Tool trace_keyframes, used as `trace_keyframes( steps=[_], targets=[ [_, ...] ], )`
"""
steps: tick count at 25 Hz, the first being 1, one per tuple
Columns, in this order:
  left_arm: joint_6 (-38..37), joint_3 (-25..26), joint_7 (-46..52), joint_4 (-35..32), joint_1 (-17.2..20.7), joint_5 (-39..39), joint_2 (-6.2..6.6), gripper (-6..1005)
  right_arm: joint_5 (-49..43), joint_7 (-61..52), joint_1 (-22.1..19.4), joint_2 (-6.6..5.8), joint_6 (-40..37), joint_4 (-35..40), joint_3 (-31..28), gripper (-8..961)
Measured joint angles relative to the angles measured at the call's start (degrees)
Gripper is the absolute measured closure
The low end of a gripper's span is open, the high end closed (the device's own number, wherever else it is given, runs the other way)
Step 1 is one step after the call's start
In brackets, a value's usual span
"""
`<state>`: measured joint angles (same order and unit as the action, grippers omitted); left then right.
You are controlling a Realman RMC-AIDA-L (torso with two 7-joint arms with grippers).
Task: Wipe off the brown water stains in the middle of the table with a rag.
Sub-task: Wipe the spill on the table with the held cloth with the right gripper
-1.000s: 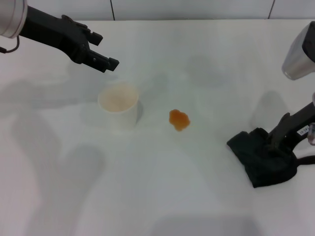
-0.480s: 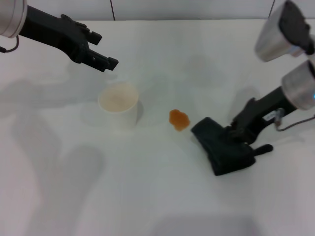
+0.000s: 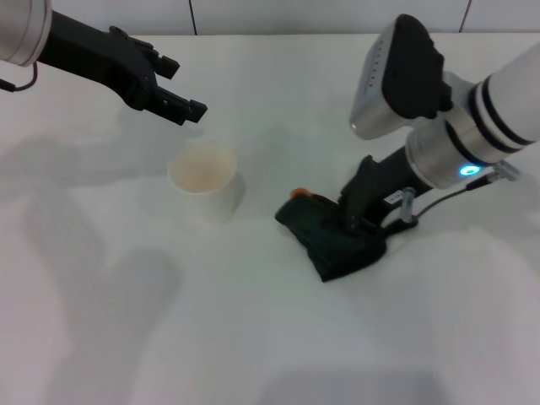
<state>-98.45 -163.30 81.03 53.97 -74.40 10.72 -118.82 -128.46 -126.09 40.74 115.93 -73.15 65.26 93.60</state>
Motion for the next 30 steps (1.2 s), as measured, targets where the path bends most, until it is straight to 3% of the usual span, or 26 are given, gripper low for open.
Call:
trace_keyframes(
  steps=[15, 30],
  targets=[
    [0.1, 0.0, 0.1, -0.4, -0.7, 0.0, 0.0, 121, -2.3, -0.2, -0.4, 0.11, 21.4, -3.0, 11.6, 847],
    [1.1, 0.0, 0.1, -0.4, -0.7, 0.7, 0.0, 121, -5.5, -0.6, -5.1, -0.07, 32.2, -4.4, 7.5, 848]
  ],
)
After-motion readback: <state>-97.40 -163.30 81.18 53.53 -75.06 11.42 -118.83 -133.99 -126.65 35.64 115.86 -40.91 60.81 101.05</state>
